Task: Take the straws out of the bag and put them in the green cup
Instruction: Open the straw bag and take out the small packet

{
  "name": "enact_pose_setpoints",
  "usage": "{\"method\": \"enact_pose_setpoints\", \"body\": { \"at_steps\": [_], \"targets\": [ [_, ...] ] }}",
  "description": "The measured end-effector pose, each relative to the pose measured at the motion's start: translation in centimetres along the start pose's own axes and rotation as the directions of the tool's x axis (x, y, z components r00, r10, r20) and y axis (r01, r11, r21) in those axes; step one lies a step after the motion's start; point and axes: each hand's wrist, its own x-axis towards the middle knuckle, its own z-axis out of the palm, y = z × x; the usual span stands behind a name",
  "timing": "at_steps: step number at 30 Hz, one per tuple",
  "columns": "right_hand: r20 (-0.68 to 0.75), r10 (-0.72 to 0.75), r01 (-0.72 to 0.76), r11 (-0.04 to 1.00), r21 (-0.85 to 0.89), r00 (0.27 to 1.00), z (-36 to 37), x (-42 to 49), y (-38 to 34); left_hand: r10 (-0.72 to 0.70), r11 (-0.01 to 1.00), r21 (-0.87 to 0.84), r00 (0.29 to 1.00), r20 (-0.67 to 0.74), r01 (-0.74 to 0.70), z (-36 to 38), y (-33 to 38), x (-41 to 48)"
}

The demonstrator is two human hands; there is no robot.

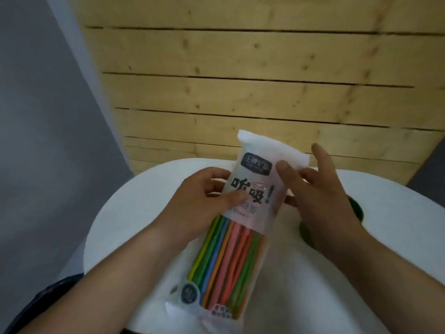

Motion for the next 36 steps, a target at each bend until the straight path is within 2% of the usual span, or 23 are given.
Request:
{"method": "enact_pose_setpoints", "body": {
  "at_steps": [4, 7, 9, 11, 13, 14, 16, 18, 20, 24, 36],
  "targets": [
    [-0.047, -0.134, 0.132, 0.991, -0.038, 0.990, -3.1, -0.9, -4.9, 0.124, 0.992, -0.005, 0.992, 0.028, -0.124, 0.0, 3.2, -2.1],
    [-0.039, -0.234, 0.231, 0.970, -0.076, 0.971, -4.9, -2.8, -7.1, 0.211, 0.977, 0.025, 0.977, -0.038, -0.210, 0.3, 4.7, -2.7],
    [-0.049, -0.310, 0.306, 0.949, -0.076, 0.950, -5.1, -4.4, -7.5, 0.319, 0.937, 0.206, 0.932, -0.170, -0.283, 0.9, 4.8, -2.7],
    [-0.101, -0.418, 0.405, 0.906, -0.124, 0.903, -4.8, -6.1, -7.2, 0.427, 0.853, 0.446, 0.854, -0.296, -0.272, 1.7, 4.9, -3.6],
    [-0.096, -0.524, 0.494, 0.840, -0.225, 0.846, -4.1, -7.6, -6.2, 0.477, 0.819, 0.497, 0.821, -0.313, -0.286, 2.7, 5.1, -5.2],
    [-0.066, -0.559, 0.526, 0.810, -0.259, 0.827, -3.7, -8.2, -5.5, 0.482, 0.824, 0.469, 0.827, -0.289, -0.316, 3.2, 5.0, -6.0],
    [0.012, -0.557, 0.544, 0.806, -0.231, 0.830, -2.8, -8.8, -3.8, 0.428, 0.887, 0.297, 0.870, -0.245, -0.353, 4.2, 4.8, -7.4],
    [0.107, -0.486, 0.496, 0.864, -0.086, 0.867, -2.2, -8.9, -2.8, 0.299, 0.954, 0.042, 0.935, -0.193, -0.296, 4.7, 4.8, -8.6],
    [0.177, -0.429, 0.431, 0.902, 0.026, 0.886, -2.0, -9.0, -2.4, 0.208, 0.968, -0.108, 0.965, -0.157, -0.226, 4.9, 4.6, -9.2],
    [0.239, -0.354, 0.358, 0.933, 0.027, 0.904, -1.8, -9.4, -2.0, 0.204, 0.962, -0.149, 0.963, -0.174, -0.230, 4.5, 3.9, -9.3],
    [0.186, -0.283, 0.278, 0.959, 0.054, 0.941, -1.9, -9.1, -2.1, 0.224, 0.953, -0.177, 0.966, -0.126, -0.244, 3.9, 3.1, -9.0]
  ]
}}
